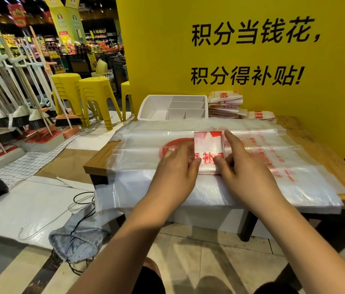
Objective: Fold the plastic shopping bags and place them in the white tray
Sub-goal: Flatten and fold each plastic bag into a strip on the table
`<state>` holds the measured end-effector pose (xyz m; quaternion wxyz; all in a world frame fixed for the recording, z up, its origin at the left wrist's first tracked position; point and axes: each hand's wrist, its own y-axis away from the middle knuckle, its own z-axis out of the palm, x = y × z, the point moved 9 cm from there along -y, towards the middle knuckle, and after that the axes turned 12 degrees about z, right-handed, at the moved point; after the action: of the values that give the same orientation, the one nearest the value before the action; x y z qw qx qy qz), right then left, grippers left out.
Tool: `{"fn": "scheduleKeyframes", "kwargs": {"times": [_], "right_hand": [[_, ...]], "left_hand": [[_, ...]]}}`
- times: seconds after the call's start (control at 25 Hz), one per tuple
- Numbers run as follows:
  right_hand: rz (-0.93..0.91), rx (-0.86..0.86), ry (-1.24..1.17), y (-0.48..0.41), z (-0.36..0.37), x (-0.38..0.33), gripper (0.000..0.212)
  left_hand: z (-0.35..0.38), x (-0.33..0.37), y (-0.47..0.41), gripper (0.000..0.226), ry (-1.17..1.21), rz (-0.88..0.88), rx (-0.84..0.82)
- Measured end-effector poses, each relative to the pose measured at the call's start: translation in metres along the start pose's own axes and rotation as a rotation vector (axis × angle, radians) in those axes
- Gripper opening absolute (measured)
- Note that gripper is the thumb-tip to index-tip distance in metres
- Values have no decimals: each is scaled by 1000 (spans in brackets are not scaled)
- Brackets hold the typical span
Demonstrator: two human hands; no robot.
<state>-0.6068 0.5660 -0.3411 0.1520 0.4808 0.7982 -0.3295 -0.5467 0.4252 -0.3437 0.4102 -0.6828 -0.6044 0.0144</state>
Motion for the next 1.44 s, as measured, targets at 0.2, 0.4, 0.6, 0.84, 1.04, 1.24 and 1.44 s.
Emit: {"fn": "scheduleKeyframes", "kwargs": {"times": [0.2,0.4,0.6,0.84,1.04,1.24,1.44], "right_hand": [[-6,71,165,-1,2,-8,42],[24,83,78,2,1,-4,44],[71,70,191,1,3,1,36],[34,-141,334,-10,19,0,55],[-75,-407,406,-20,23,15,60],[14,-592,253,-27,24,33,77],[56,-604,198,-34,30,37,88]], "left_hand": [[4,1,-5,32,-101,-15,-36],[6,-6,-7,37,-47,-28,-72],[16,-2,-12,37,-153,44,-180],[29,-3,-18,39,-202,67,-418],[31,-16,-20,40,-202,79,-516],[39,-28,-21,61,-215,79,-642],[40,-32,-25,64,-159,29,-672]]}}
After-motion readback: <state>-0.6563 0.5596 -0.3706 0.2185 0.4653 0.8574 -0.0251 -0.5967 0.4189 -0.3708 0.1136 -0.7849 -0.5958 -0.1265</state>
